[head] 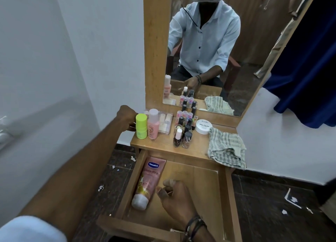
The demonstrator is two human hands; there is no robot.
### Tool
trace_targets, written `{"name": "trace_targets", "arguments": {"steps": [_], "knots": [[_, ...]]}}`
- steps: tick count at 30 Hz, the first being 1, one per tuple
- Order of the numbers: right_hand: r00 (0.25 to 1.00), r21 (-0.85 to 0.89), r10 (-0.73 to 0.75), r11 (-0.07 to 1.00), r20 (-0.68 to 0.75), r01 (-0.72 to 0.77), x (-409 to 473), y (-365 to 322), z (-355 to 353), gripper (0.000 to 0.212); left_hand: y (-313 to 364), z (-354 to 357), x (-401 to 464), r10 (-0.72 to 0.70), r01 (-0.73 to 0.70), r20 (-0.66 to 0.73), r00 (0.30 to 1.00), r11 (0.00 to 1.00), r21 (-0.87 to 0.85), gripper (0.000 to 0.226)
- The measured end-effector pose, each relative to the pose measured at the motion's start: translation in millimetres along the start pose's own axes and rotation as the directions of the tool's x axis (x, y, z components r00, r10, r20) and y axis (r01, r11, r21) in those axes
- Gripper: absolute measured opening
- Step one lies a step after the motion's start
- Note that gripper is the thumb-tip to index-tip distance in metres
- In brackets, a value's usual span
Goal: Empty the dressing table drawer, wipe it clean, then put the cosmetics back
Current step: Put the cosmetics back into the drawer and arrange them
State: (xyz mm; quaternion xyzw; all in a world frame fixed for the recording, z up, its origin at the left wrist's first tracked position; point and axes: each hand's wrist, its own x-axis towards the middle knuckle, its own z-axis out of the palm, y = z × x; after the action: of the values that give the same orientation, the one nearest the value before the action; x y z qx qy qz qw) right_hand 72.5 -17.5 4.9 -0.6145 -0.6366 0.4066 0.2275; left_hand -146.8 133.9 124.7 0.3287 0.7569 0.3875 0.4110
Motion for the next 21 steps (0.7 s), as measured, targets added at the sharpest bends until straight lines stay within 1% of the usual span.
{"name": "trace_targets", "arguments": {"steps": [4, 9, 12, 16, 21], "knots": [[1.000, -0.005, 0.000, 1.000, -0.018, 0.000, -2.2, 3.0, 1.1, 0.043, -3.6, 1.5, 3.0, 0.023, -0.022, -0.067, 0.997, 1.000, 0.021, 0.016], [1.000, 0.031, 0.017, 0.999, -0.020, -0.017, -5.4, 4.3, 3.1, 0.044, -7.0, 4.1, 6.8, 0.048, -0.049, -0.117, 0.992, 0.999, -0.004, 0.021], [0.999, 0.041, 0.023, 0.999, -0.028, -0.022, -5.0, 4.3, 2.6, 0.043, -6.3, 3.2, 8.2, 0.048, -0.050, -0.154, 0.987, 0.999, -0.009, 0.028], [0.999, 0.036, 0.024, 0.999, -0.028, -0.023, -4.0, 6.1, 0.9, 0.042, -6.8, 2.6, 11.0, -0.009, -0.001, -0.155, 0.988, 0.998, -0.066, 0.036], [0.998, 0.053, 0.052, 0.997, -0.024, -0.050, -2.9, 9.8, -1.0, 0.042, -12.4, 1.5, 19.7, -0.066, 0.041, -0.149, 0.987, 0.985, -0.165, 0.030]]}}
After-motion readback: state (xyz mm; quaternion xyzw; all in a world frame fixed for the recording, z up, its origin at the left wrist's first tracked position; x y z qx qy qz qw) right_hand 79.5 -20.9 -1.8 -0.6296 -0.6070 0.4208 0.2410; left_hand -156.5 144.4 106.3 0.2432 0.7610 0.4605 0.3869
